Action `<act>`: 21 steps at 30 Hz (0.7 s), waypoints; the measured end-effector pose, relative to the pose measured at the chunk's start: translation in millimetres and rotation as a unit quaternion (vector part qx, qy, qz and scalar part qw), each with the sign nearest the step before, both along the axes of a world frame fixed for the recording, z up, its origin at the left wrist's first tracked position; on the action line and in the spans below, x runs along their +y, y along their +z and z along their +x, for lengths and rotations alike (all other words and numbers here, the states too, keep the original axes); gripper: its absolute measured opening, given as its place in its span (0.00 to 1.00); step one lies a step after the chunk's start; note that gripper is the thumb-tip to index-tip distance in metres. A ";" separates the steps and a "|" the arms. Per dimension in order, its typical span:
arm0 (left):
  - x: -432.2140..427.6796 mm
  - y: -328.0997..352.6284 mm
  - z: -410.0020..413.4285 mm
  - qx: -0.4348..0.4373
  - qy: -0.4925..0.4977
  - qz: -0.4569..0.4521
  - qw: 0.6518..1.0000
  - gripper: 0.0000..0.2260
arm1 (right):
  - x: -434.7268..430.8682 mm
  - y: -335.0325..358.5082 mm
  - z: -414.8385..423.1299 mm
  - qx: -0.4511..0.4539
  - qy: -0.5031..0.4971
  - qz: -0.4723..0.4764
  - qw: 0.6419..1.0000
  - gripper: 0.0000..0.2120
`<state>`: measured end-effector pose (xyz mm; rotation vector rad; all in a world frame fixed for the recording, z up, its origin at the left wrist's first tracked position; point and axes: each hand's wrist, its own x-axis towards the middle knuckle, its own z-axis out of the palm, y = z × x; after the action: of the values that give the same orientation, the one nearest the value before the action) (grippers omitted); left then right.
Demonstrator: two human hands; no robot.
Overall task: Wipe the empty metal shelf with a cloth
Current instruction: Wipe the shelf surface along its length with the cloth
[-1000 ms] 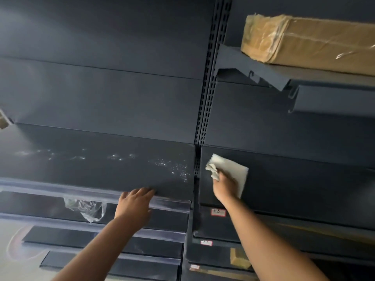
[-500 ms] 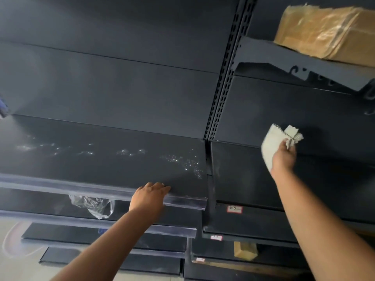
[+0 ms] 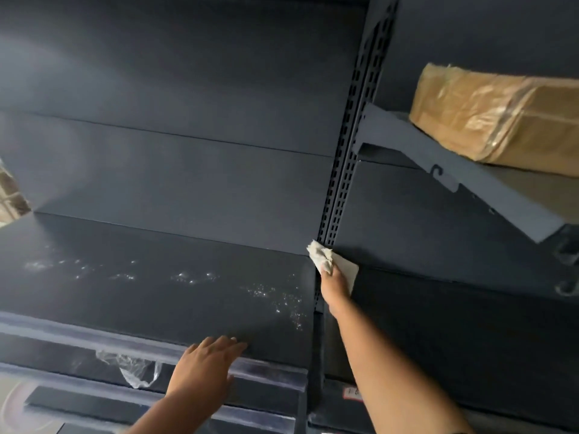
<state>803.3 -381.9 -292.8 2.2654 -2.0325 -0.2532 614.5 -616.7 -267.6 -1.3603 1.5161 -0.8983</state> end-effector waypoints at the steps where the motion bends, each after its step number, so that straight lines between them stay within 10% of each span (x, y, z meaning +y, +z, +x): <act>1: -0.1 1.2 -0.2 0.001 -0.001 0.002 1.000 0.28 | -4.1 7.9 8.5 -0.113 -0.026 0.028 0.993 0.18; 5: -0.2 7.6 0.1 -0.007 0.005 0.008 1.000 0.28 | -12.3 29.5 -3.9 -0.410 -0.118 0.096 0.899 0.19; 9: 0.3 9.0 -2.1 -0.006 0.013 0.005 1.000 0.28 | -5.0 40.3 -62.7 -0.444 -0.181 0.047 0.876 0.19; 14: 1.4 4.2 -1.4 -0.008 0.024 -0.009 1.000 0.27 | 25.1 37.2 -125.5 -0.188 -0.237 -0.157 0.940 0.16; 21: 7.2 -2.1 0.7 -0.022 -0.008 -0.011 1.000 0.32 | 71.3 -24.9 -105.1 0.177 -0.079 -0.131 0.972 0.14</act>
<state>804.0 -374.7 -294.9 2.2636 -2.0650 -0.1831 509.4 -545.5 -292.5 -1.6776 1.8464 -1.0225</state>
